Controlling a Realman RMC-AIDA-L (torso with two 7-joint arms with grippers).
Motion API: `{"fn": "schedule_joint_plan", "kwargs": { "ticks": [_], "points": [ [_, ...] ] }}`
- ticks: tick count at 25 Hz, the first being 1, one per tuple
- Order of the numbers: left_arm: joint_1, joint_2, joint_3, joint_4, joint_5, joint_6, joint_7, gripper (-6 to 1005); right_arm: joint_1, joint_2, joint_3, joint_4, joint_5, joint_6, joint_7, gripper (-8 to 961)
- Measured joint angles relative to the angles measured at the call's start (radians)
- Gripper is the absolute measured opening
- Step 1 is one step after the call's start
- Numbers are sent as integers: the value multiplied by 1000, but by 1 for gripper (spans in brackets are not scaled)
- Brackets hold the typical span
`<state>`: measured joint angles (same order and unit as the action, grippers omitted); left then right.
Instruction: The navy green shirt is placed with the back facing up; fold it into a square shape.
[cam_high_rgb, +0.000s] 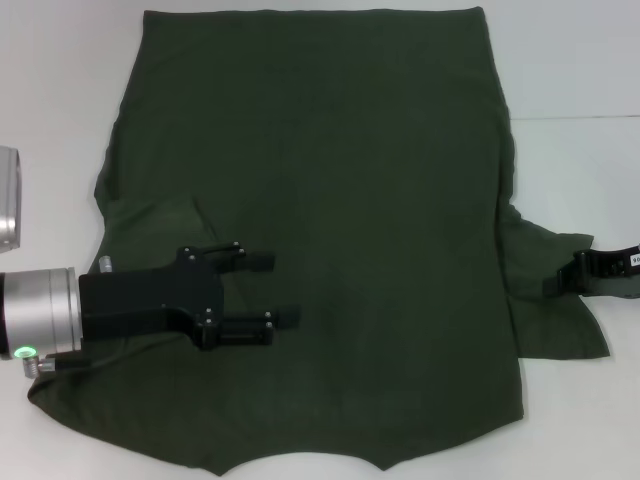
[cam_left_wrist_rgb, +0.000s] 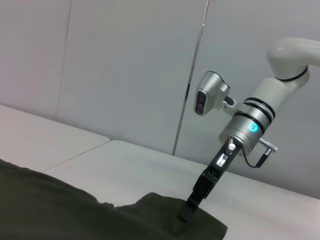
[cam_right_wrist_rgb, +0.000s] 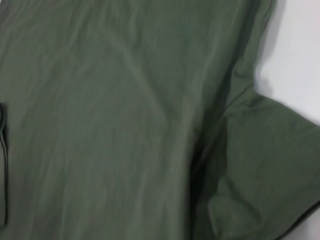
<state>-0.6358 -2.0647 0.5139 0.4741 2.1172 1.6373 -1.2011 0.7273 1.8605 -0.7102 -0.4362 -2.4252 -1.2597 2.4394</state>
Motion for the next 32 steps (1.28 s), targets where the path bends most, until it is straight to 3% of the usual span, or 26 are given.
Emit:
{"fn": "schedule_joint_plan", "kwargs": {
  "ticks": [3,10,15,32],
  "points": [
    [0,0,0,1,0,1,0,840,0,-4,2,-2,1,-2,-6,30],
    [-1,0,0,6,0,2,-10,840,5,-39,8,-52,2,-77,-10,29],
    [0,2,-2,9,0,13,-21,840,12,-53,2,-101,-6,-120,-4,27],
    [2,5,-5,34,0,27,-52,840,42,-62,11,-235,-108,-206,-12,27]
  ]
}}
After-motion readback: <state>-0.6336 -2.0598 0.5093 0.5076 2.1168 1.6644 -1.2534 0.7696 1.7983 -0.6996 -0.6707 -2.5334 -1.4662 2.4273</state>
